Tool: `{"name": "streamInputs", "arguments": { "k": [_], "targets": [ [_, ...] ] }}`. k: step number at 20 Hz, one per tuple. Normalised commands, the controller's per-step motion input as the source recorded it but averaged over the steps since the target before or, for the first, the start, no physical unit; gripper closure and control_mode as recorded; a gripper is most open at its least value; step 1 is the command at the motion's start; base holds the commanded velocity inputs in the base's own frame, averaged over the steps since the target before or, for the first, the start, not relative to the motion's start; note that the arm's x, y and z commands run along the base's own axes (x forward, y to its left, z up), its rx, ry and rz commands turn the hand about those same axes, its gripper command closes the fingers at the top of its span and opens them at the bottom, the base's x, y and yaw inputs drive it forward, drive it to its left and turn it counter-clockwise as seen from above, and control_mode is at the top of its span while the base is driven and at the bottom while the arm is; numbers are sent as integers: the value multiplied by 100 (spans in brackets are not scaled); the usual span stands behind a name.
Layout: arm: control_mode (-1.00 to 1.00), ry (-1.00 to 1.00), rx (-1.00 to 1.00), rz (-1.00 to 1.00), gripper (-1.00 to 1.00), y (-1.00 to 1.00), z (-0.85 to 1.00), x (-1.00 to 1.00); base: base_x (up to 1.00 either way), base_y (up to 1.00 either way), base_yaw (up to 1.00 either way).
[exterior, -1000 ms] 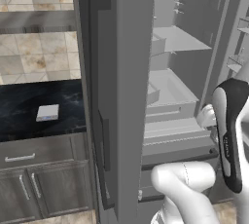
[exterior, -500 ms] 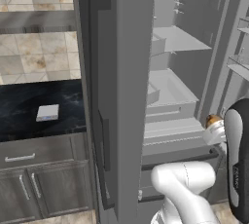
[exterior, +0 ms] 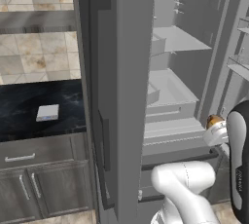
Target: Take the chicken drumstick from the fridge and place it on the digital scale on the counter by the fridge. Wait a few seconds for a reading, then move it to the plate on the dining counter.
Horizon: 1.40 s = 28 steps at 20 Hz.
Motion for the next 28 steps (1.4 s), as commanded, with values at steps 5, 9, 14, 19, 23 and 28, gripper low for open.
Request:
{"name": "streamInputs", "arguments": {
  "k": [5, 9, 14, 19, 23, 28],
  "targets": [
    [100, 0, 0, 0, 100, 0, 0, 0, -31, -3, -2],
    [100, 0, 0, 0, 100, 0, 0, 0, -100, -3, -6],
    [100, 0, 0, 0, 100, 0, 0, 0, -93, 12, -5],
    [100, 0, 0, 0, 100, 0, 0, 0, -70, 97, -3],
    [100, 0, 0, 0, 100, 0, 0, 0, -42, 100, -8],
    [100, 0, 0, 0, 100, 0, 0, 0, -7, 100, -10]
  ]
}}
